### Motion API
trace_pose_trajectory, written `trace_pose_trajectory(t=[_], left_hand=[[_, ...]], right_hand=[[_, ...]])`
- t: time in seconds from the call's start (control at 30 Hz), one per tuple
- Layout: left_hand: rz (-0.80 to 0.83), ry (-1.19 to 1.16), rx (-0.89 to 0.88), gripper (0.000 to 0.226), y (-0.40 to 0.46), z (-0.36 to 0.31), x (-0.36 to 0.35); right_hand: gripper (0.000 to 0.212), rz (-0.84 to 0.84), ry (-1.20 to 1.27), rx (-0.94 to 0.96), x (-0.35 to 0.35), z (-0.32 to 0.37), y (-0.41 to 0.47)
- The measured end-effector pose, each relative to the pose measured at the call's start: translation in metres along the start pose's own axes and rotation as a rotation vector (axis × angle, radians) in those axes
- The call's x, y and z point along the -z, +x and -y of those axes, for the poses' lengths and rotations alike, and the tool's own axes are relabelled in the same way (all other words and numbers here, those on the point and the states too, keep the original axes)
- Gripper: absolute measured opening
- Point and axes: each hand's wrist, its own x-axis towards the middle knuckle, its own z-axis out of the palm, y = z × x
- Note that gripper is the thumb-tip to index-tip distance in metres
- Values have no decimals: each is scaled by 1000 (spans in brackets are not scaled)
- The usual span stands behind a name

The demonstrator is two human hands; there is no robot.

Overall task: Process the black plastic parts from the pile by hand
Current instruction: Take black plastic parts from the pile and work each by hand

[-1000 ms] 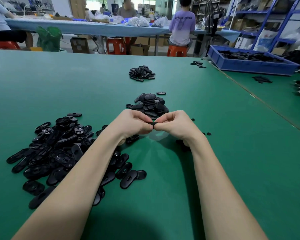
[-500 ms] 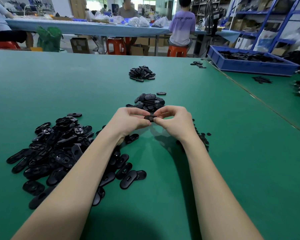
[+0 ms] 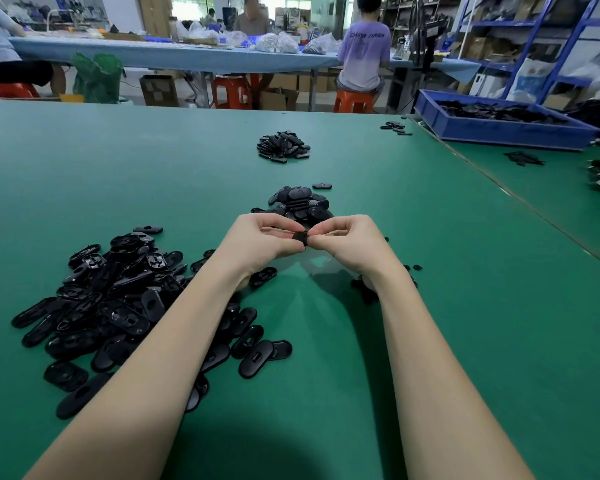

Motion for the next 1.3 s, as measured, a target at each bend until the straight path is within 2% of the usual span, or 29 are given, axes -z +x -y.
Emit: trace_pose_trajectory(t=[0.23,0.67,0.9,1.1,1.3], left_hand=[[13,-29,25,24,-3,-5,1],[24,-16,-2,25,-1,-1,2],[22,-22,19,25,-1,-2,1],[64,-150,85,24,-1,-5,4],[-1,-109,87,18,-1,-6,-1]], right_hand=[[13,14,110,-34,4,-2,-1],[11,48,122,-48,4,-1,-1],[17,-50,72,-86,1,-1,1],[21,10,94,-120,7,-2,-3],[19,29,101,-72,4,-2,-2]])
